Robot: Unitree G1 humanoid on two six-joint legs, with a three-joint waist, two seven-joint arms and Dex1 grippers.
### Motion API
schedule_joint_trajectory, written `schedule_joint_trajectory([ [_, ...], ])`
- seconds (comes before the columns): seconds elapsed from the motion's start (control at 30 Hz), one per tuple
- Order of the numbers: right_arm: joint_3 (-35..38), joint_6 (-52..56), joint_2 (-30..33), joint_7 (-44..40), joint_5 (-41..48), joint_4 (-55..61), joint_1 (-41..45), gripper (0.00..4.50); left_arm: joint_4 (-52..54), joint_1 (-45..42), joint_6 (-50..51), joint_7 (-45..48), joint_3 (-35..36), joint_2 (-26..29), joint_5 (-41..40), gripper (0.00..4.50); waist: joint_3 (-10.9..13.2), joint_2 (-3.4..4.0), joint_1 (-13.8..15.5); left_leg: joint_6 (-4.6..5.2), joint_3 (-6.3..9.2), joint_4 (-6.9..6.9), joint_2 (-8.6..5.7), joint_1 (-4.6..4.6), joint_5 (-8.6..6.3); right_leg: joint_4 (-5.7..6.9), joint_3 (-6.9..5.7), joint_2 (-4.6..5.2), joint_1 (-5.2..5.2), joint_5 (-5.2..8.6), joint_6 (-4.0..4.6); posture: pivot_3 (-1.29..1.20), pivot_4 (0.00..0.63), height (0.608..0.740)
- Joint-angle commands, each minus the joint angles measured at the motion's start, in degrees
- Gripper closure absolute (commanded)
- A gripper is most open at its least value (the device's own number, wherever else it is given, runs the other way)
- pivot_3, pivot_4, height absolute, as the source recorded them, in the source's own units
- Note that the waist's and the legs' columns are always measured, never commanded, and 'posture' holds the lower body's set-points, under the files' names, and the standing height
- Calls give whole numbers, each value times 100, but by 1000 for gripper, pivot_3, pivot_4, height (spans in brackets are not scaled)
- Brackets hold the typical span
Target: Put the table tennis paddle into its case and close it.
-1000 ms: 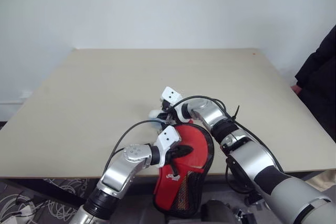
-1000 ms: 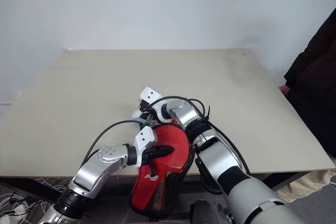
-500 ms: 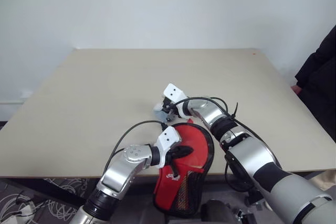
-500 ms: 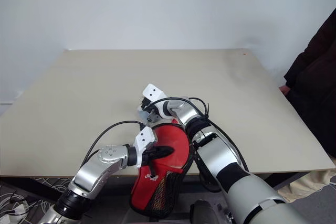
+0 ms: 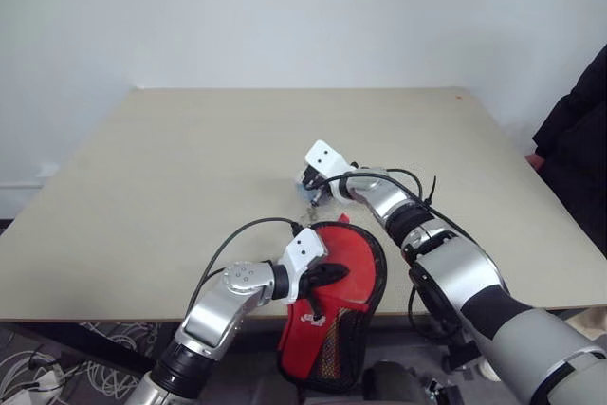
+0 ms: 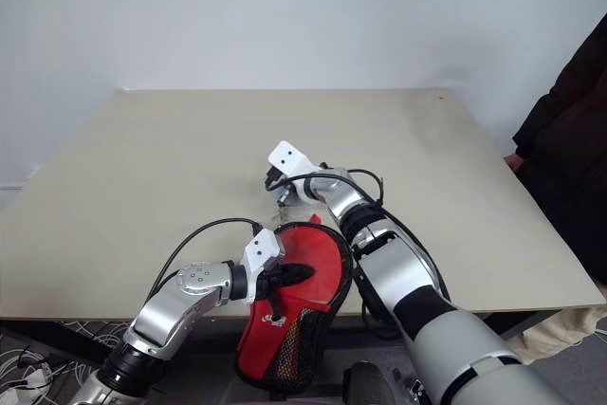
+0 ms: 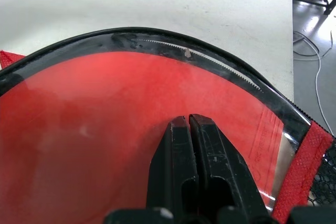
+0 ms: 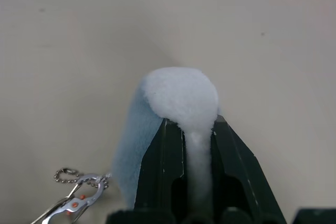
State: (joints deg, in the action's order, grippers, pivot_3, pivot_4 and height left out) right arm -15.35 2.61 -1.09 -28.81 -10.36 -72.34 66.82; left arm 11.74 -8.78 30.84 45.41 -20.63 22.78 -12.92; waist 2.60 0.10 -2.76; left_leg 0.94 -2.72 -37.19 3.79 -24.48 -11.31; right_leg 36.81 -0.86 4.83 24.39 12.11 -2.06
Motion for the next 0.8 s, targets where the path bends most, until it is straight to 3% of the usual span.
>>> schedule_joint_trajectory([
  [0.03,87,-245,282,298,-156,132,336,4382,-201,99,184,38,-208,9,49,4500,0,0,-1,0,1,0,0,0,0,0,0,0,0,0,0,0,0,725],
  [0.47,-38,-389,1085,127,-517,401,132,4382,-189,88,214,24,-222,-12,40,4500,2,2,8,5,8,-1,-8,-2,3,0,1,1,-4,0,0,0,0,725],
  [0.8,-85,-230,1867,-687,-482,1564,-713,4382,-196,95,220,0,-213,-28,42,4500,4,7,11,7,17,-2,-15,-2,5,0,1,2,-10,-1,0,0,0,725],
])
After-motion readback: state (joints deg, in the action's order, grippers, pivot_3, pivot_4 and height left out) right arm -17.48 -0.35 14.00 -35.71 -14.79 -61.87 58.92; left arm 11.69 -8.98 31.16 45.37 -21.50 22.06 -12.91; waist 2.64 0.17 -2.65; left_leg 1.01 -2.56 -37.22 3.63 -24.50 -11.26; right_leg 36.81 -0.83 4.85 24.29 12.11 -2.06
